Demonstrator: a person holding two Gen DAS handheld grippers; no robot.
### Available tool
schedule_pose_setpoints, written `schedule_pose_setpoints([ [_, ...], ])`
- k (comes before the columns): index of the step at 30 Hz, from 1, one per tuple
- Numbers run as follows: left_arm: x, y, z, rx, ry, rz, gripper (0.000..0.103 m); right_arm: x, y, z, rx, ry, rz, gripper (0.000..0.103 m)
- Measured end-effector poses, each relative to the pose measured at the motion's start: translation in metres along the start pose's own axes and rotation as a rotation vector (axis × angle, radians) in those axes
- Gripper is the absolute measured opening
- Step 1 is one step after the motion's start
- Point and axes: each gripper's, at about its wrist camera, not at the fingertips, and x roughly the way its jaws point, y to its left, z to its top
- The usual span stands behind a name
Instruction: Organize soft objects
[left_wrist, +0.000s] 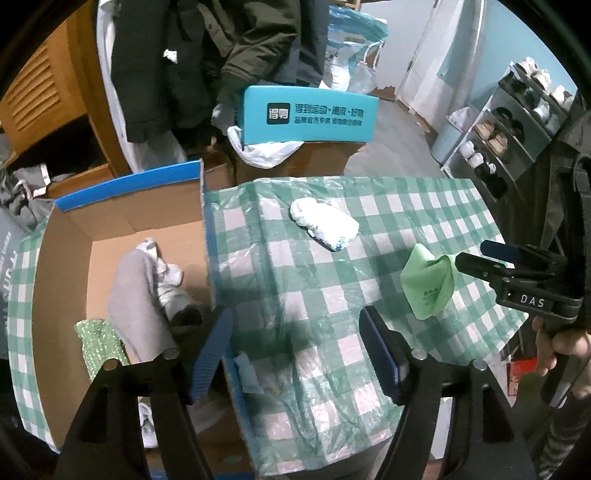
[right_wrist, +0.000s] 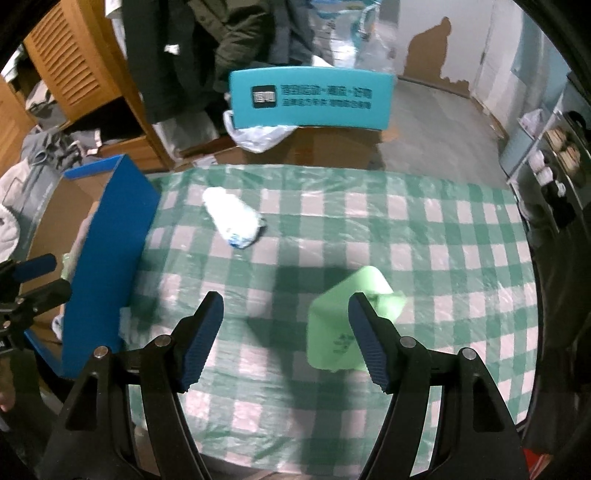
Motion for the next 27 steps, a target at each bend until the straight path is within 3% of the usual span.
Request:
schedule_pose_setpoints([
  [15, 0.031, -0.032, 0.010, 0.032, 0.052, -0.015, 0.073, 0.025, -0.064, -0.013, 0.110, 0.049, -0.055, 0.070],
  [27, 0.075, -0.044, 0.018, 0.050, 0.117, -0.016, 0.073, 0.065, -0.077, -0.013, 0.132, 0.077, -0.036, 0.070],
])
